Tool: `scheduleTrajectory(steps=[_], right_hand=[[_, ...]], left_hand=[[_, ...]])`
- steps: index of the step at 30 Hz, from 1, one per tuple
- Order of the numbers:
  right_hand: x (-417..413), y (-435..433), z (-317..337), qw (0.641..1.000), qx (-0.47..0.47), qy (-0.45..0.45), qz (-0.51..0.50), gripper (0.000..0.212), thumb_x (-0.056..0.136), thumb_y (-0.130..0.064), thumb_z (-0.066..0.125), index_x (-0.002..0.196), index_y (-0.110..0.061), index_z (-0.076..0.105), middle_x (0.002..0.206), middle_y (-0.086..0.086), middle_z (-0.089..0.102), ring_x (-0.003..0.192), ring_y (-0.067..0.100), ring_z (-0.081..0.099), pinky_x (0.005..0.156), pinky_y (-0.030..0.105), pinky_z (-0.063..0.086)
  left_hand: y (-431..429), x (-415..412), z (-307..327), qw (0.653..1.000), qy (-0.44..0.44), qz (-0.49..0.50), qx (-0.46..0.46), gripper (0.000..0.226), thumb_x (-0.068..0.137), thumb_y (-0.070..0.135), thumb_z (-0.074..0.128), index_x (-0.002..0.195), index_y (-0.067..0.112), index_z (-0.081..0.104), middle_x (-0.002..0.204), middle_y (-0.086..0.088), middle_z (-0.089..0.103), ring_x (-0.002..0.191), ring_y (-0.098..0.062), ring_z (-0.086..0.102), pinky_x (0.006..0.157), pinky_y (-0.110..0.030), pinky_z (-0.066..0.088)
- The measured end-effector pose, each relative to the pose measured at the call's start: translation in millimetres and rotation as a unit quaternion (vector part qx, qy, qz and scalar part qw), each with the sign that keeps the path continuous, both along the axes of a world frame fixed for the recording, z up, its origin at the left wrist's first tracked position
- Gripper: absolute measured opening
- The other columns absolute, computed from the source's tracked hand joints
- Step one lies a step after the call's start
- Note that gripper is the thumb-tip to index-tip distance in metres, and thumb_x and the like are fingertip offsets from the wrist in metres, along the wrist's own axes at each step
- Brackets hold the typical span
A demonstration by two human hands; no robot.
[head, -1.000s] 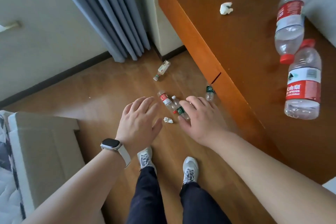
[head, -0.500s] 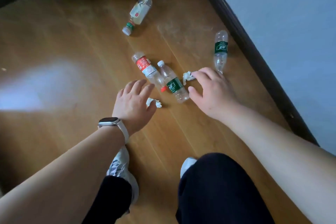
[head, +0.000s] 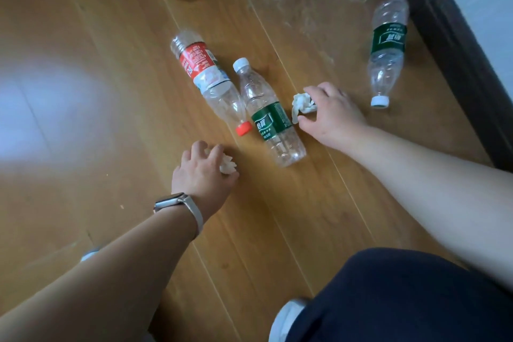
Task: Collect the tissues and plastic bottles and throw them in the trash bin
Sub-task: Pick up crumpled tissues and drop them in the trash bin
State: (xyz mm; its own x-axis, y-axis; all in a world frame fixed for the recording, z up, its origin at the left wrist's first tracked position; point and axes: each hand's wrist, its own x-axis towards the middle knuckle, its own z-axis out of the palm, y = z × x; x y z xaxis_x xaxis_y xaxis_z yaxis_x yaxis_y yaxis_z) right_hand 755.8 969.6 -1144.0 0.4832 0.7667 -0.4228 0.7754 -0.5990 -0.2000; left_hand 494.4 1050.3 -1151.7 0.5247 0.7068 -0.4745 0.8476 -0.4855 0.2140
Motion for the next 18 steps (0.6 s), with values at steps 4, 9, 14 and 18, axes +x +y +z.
scheduleTrajectory(steps=[4,9,14,18], right_hand=[[3,10,-17,1.0,-0.017,-0.007,0.02,0.05,0.089,-0.038,0.058,0.133,-0.02,0.045,0.13,0.007,0.046,0.117,0.032,0.045,0.088,0.044,0.047],[1,11,-19,0.999,0.018,-0.01,0.033,0.028,0.089,-0.027,0.056,0.115,-0.014,0.055,0.111,0.006,0.053,0.101,0.03,0.052,0.078,0.043,0.049],[-1,15,7,0.999,0.038,0.0,0.018,0.029,0.088,-0.03,0.055,0.115,-0.019,0.055,0.111,0.002,0.053,0.099,0.026,0.051,0.072,0.041,0.05],[-7,23,58,0.997,0.06,0.036,0.014,0.026,0.089,-0.03,0.056,0.113,-0.02,0.055,0.109,0.0,0.052,0.096,0.023,0.051,0.075,0.042,0.051]], left_hand=[[-7,0,-10,1.0,-0.004,0.009,-0.027,0.037,0.089,0.032,0.055,0.126,0.026,0.055,0.129,-0.003,0.046,0.115,-0.028,0.044,0.088,-0.039,0.046],[-3,2,-3,0.994,-0.088,0.041,-0.045,0.036,0.088,0.024,0.063,0.123,0.017,0.061,0.117,-0.009,0.054,0.105,-0.033,0.054,0.084,-0.036,0.043],[18,13,25,0.984,-0.159,0.073,-0.028,0.043,0.086,0.025,0.068,0.127,0.016,0.059,0.117,-0.008,0.058,0.103,-0.031,0.058,0.084,-0.034,0.045],[36,22,73,0.979,-0.192,0.07,-0.009,0.041,0.087,0.027,0.066,0.127,0.017,0.058,0.116,-0.005,0.062,0.098,-0.028,0.061,0.079,-0.033,0.048]])
